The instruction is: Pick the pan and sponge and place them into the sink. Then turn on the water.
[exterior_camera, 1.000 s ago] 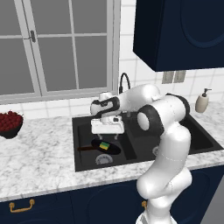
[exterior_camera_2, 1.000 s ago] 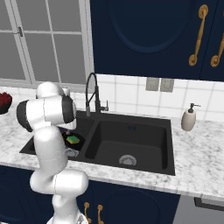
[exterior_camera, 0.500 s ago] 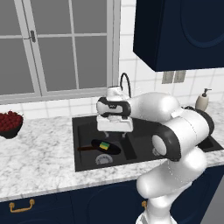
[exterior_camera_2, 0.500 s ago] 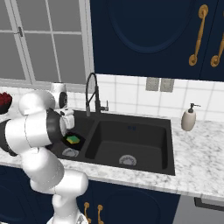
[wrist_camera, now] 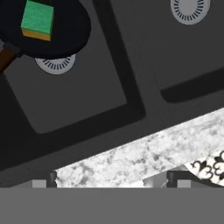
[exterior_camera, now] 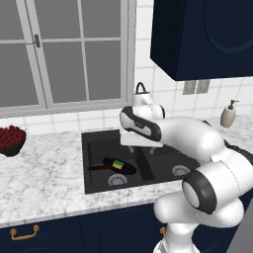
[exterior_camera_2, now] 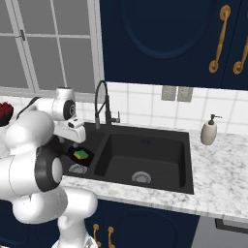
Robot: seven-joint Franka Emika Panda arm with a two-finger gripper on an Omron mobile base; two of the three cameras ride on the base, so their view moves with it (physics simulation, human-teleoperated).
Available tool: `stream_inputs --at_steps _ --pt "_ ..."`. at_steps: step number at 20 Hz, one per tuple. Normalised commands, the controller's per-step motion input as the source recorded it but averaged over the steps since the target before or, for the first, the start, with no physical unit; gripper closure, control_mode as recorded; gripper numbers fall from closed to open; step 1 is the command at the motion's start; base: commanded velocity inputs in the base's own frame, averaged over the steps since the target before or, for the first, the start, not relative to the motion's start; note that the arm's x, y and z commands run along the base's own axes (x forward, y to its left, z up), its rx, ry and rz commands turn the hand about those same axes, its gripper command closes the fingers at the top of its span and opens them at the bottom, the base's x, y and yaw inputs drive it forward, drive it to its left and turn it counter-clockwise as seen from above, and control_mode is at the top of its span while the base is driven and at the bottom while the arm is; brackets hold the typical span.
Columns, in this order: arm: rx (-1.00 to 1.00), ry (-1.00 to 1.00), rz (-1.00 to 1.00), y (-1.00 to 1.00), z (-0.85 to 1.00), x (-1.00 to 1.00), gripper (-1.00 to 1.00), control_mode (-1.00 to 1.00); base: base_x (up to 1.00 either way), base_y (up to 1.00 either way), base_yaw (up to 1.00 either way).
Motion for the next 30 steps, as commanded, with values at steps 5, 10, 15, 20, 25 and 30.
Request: stream_inputs --at_steps 5,10,15,20,25,30 --pt "0.00 0.00 0.05 -0.32 0.31 -0.18 -1.00 -1.00 0.00 0.00 0.00" --pt "0.00 -0.07 0.15 -0.63 0.06 -0.04 -1.00 -1.00 0.00 0.00 0.00" --pt "0.02 -0.14 0.23 -0.78 0.00 0.00 -1.00 -1.00 0.00 0.00 0.00" --pt "0.04 -0.16 0.22 -0.61 0.00 0.00 -1.00 -1.00 0.00 0.00 0.00" --pt "0.04 -0.08 0.11 -0.30 0.01 0.08 -1.00 -1.00 0.00 0.00 0.00" --pt "0.05 0.00 0.00 -0.09 0.07 0.25 -1.00 -1.00 0.00 0.00 0.00"
